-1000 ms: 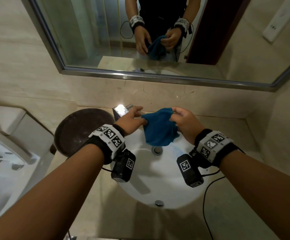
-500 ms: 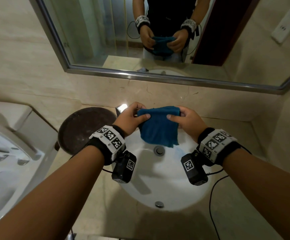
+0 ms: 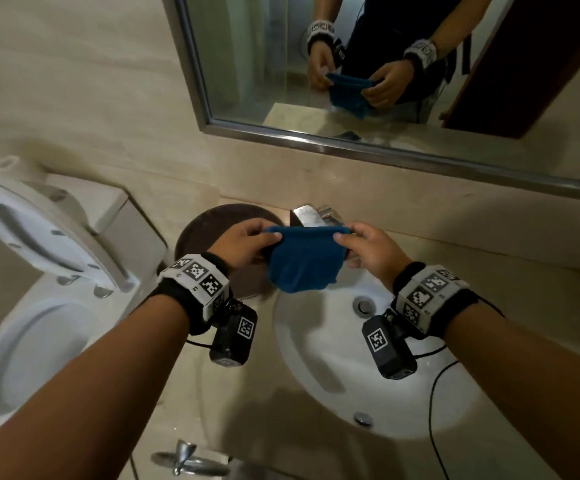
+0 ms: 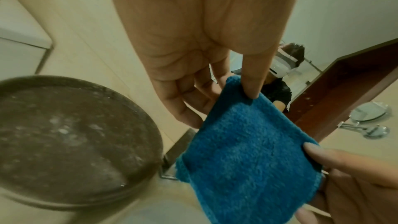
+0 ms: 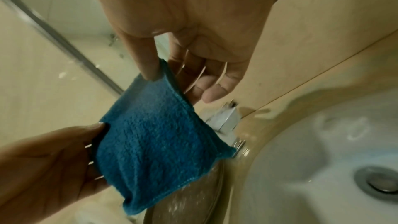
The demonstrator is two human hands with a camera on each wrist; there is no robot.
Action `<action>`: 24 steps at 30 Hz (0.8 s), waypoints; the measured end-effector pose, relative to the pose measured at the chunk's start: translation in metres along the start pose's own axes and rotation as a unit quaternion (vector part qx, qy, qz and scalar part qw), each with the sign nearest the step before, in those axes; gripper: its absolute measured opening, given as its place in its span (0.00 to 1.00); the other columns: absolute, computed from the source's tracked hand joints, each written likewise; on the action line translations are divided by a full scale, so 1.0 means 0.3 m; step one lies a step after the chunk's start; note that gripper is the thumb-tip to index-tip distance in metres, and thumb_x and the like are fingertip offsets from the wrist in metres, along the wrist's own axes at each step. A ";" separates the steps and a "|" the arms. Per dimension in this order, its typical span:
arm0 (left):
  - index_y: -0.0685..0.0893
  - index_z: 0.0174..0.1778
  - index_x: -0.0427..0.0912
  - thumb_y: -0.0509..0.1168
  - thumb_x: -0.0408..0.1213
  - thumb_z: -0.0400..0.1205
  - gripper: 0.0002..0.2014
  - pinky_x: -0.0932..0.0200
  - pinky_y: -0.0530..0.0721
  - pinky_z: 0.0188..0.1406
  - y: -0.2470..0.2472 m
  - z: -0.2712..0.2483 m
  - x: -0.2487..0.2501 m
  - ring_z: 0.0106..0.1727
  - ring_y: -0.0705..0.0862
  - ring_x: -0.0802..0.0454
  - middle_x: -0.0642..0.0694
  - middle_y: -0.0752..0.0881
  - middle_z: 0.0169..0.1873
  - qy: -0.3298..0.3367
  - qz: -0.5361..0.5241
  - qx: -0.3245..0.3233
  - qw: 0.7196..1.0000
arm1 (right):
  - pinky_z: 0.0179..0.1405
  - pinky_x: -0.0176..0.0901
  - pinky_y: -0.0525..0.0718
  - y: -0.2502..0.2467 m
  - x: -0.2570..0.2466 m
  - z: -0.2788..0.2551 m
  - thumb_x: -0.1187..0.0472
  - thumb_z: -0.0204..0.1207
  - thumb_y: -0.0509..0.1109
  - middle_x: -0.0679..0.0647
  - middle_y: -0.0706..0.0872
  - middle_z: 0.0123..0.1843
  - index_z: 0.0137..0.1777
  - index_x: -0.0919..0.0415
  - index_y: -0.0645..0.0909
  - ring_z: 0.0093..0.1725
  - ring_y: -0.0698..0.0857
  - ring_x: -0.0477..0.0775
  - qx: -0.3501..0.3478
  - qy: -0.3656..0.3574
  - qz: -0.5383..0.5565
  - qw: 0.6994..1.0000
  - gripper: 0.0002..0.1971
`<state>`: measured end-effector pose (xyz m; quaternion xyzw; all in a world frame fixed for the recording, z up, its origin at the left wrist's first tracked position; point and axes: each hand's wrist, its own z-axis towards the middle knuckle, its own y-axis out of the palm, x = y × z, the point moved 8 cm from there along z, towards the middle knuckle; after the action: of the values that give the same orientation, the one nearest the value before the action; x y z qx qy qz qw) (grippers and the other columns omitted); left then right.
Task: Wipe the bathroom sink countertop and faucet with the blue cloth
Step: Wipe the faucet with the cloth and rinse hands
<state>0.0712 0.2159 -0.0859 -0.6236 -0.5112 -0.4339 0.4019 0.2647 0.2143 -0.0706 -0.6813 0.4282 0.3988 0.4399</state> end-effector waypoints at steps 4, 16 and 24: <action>0.74 0.40 0.45 0.58 0.25 0.82 0.10 0.68 0.81 0.24 -0.174 0.027 -0.105 0.34 0.78 0.54 0.46 0.78 0.35 -0.036 0.018 0.036 0.999 | 0.54 0.62 0.83 0.199 0.028 0.104 0.54 0.80 0.62 0.66 0.84 0.49 0.47 0.58 0.75 0.51 0.84 0.66 0.002 0.015 -0.084 0.996 0.07; 0.72 0.37 0.48 0.55 0.18 0.81 0.18 0.61 0.71 0.30 -0.437 0.248 -0.349 0.31 0.71 0.53 0.47 0.74 0.32 -0.006 0.117 0.023 0.993 | 0.56 0.52 0.78 0.499 0.204 0.395 0.50 0.82 0.58 0.62 0.81 0.58 0.62 0.61 0.71 0.58 0.80 0.64 0.057 0.106 -0.199 0.973 0.16; 0.73 0.68 0.39 0.63 0.15 0.75 0.27 0.50 0.79 0.63 -0.457 0.358 -0.449 0.64 0.78 0.43 0.38 0.78 0.63 -0.040 0.125 -0.014 0.991 | 0.49 0.49 0.81 0.523 0.286 0.484 0.67 0.73 0.68 0.56 0.79 0.43 0.68 0.54 0.66 0.45 0.81 0.58 0.068 0.104 -0.171 0.977 0.25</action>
<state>-0.0637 0.2997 -0.2387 -0.7053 -0.4386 -0.3618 0.4234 0.1210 0.2923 -0.2326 -0.7507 0.3752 0.2142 0.4998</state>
